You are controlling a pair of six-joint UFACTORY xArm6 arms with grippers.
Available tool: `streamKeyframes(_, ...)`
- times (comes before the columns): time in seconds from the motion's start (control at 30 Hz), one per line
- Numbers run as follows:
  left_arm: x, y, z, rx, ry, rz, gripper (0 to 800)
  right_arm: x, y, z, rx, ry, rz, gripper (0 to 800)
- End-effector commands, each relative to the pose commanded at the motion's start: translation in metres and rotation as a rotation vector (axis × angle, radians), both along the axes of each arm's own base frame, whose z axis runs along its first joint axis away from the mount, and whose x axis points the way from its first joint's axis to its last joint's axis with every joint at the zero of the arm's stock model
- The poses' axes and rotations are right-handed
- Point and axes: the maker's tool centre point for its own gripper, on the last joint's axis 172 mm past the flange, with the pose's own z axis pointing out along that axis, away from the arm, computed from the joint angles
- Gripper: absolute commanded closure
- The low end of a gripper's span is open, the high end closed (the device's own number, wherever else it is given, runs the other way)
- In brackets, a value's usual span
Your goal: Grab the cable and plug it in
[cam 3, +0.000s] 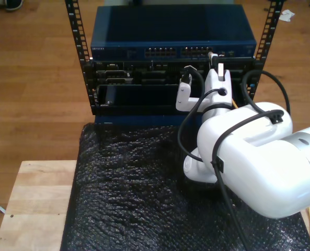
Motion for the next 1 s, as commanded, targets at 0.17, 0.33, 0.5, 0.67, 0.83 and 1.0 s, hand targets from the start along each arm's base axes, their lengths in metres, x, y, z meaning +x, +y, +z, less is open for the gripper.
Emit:
streamKeyframes(0.17,0.0,0.0,0.0,0.0,0.0,0.0,0,-0.0004,-0.0002,-0.0003,-0.013,0.001,-0.002,800)
streamKeyframes(0.33,0.0,0.0001,-0.0003,0.0,0.0,0.0,0,-0.0004,-0.0001,0.0008,-0.015,-0.002,-0.003,800)
streamKeyframes(0.5,0.0001,0.0004,-0.0001,0.001,0.0,0.0,0,-0.0001,0.0,0.0014,-0.013,-0.003,-0.003,800)
streamKeyframes(0.67,0.0001,0.0004,-0.0001,0.001,0.0,0.0,0,0.0014,-0.0016,0.0026,-0.011,-0.008,-0.006,800)
streamKeyframes(0.83,0.0001,0.0004,-0.0001,0.001,0.0,0.0,0,0.0058,0.0013,0.0015,-0.014,-0.015,0.002,800)
streamKeyframes(1.0,0.0,0.0,0.0,0.0,0.0,0.0,0,0.0075,-0.0034,0.002,-0.013,-0.017,-0.002,800)
